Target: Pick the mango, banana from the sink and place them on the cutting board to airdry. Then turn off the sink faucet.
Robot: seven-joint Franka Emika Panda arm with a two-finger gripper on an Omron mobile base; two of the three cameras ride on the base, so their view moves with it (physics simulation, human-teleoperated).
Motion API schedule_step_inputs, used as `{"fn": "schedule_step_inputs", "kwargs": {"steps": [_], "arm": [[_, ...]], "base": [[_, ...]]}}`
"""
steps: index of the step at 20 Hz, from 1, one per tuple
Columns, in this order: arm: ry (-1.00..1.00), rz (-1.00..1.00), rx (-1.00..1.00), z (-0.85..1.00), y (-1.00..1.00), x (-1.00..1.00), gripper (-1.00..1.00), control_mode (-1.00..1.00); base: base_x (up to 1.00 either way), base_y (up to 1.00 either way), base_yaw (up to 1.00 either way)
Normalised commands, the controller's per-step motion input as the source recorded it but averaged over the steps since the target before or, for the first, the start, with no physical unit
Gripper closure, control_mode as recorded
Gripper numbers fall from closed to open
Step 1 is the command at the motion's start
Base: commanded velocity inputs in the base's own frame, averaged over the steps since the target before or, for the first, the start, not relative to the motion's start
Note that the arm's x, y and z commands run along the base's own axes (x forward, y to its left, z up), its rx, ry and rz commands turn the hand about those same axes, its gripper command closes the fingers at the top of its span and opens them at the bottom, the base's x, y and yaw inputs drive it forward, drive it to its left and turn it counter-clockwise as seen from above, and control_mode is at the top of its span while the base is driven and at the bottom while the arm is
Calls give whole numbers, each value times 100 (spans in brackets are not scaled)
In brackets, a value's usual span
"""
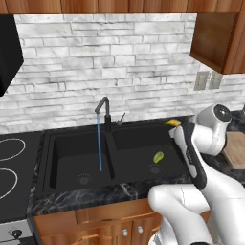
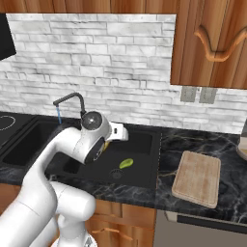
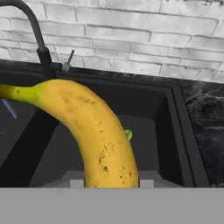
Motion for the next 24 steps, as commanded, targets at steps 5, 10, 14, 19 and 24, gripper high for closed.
{"fn": "schedule_step_inputs", "kwargs": {"steps": [5, 10, 14, 19, 24], "arm": [[11, 0, 0, 40, 24, -40, 100, -100], [23, -3, 0, 49, 0, -37, 100, -100], [13, -2, 0, 15, -3, -51, 100, -100], [2, -4, -1, 2, 0, -38, 100, -100], [-1, -4, -7, -1, -12, -19, 100, -100]], "base": [[0, 0, 0], [0, 0, 0], [0, 0, 0], [0, 0, 0], [0, 0, 0]]}}
